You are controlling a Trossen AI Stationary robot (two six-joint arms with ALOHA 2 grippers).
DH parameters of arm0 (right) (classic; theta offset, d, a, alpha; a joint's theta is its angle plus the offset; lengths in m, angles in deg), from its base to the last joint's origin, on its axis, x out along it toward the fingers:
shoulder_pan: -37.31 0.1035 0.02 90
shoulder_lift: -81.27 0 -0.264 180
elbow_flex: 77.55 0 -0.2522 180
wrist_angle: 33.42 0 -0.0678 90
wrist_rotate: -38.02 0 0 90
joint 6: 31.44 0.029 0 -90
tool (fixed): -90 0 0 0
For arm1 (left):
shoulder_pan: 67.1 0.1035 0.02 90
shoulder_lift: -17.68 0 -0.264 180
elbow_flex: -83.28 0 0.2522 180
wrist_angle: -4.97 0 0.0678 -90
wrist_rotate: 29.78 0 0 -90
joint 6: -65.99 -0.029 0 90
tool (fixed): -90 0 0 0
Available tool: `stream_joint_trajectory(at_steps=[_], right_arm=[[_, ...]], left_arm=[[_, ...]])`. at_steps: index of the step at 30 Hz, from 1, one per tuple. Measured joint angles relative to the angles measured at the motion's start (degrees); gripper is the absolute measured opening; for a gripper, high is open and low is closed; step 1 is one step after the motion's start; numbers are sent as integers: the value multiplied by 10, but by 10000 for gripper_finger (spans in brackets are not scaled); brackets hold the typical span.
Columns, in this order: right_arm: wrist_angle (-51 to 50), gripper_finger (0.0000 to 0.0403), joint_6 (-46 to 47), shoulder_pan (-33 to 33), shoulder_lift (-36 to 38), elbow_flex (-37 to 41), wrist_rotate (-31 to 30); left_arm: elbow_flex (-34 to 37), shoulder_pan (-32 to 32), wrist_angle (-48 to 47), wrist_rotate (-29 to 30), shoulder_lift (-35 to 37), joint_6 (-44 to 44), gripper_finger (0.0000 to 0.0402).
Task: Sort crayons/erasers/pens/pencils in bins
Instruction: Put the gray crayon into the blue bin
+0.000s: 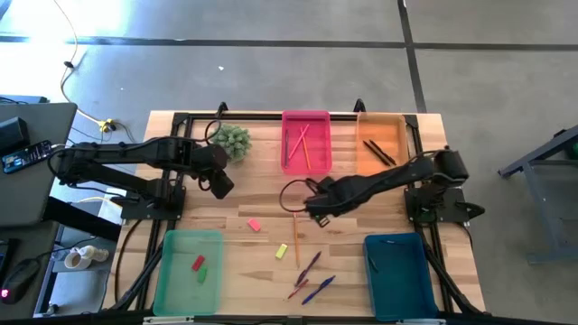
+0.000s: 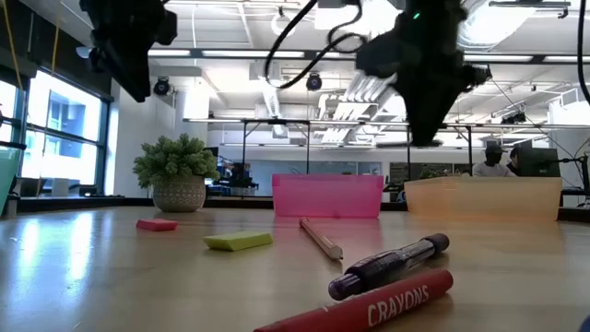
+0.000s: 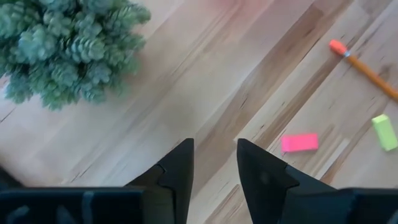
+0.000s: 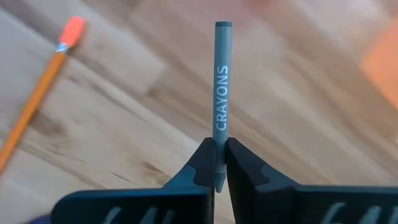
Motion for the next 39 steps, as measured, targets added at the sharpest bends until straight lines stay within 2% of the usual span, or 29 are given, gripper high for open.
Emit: stream_joint_trajectory(at_steps=[8,14,22,28,33,39], right_arm=[[-114,5,75,24,83,3,-80],[-115,5,105,43,160,71,-90],[-85,5,166,99,246,154,-48],[-39,5,216,174,290,216,-3],[7,5,283,257,303,255,25],[33,5,356,343,303,260,35]], left_arm=[[0,0,41,0,-20,-9,168],[0,-2,73,-16,-38,-54,178],[0,-14,90,-17,-38,-67,165],[0,-42,113,-17,-50,-119,158],[0,-80,148,-17,-76,-141,157],[0,-130,172,-16,-119,-204,157]])
